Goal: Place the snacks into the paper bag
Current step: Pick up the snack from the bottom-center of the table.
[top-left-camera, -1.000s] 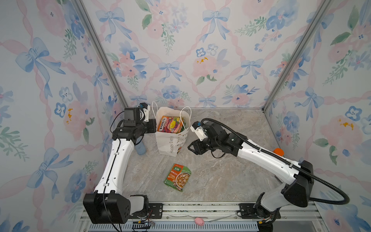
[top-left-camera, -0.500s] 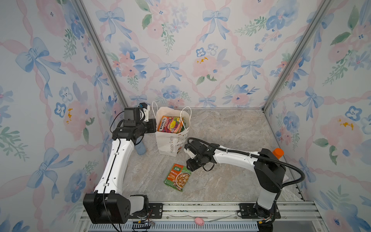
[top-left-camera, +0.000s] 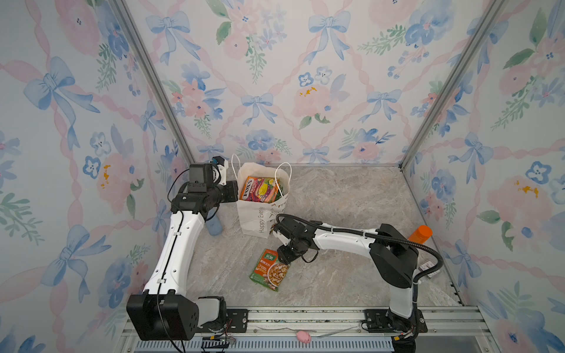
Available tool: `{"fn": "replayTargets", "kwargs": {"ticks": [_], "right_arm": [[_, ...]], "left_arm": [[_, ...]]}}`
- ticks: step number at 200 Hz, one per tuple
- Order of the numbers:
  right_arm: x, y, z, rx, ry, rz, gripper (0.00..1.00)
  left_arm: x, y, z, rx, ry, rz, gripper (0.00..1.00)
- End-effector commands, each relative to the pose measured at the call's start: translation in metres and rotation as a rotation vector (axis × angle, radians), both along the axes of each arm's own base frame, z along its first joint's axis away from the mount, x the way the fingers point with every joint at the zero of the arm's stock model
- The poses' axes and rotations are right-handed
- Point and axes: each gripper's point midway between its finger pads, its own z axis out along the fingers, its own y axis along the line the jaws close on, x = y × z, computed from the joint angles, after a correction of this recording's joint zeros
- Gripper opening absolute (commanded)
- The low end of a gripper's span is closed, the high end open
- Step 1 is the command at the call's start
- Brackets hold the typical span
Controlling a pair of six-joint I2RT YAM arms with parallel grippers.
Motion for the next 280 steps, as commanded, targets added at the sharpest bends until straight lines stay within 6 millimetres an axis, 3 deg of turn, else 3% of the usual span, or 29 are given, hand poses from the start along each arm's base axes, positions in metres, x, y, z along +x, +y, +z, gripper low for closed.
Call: {"fn": "replayTargets", "kwargs": {"ticks": [1,50,81,99,136,209,280], "right_arm": [[-0.001,-0.001,-0.01,-0.058,-0.023,0.015,0.51],[-0.004,-0.002,-0.021,-0.109,-0.042,0.033,0.52],[-0.006,-0.006,-0.03,-0.146,-0.035,0.029,0.44],[-0.004,-0.008,-0.03,-0.156,-0.043,0.023,0.33],[0.005,-0.013,-0.025,-0.159,-0.058,0.004,0.0],[0.025,-0.019,0.036,-0.028,-0.128,-0.058,0.0],[0.03,-0.024,0.097,0.12,-0.174,-0.09,0.0]], "left_arm": [[-0.002,-0.002,0.019,-0.018,-0.065,-0.014,0.0],[-0.002,-0.003,0.019,-0.019,-0.066,-0.014,0.0],[-0.002,-0.003,0.02,-0.019,-0.069,-0.014,0.0],[-0.003,-0.003,0.022,-0.022,-0.072,-0.016,0.0],[-0.004,-0.007,0.028,-0.038,-0.085,-0.033,0.0],[-0.003,-0.009,0.026,-0.047,-0.079,-0.04,0.0],[-0.003,-0.009,0.025,-0.046,-0.077,-0.04,0.0]]}}
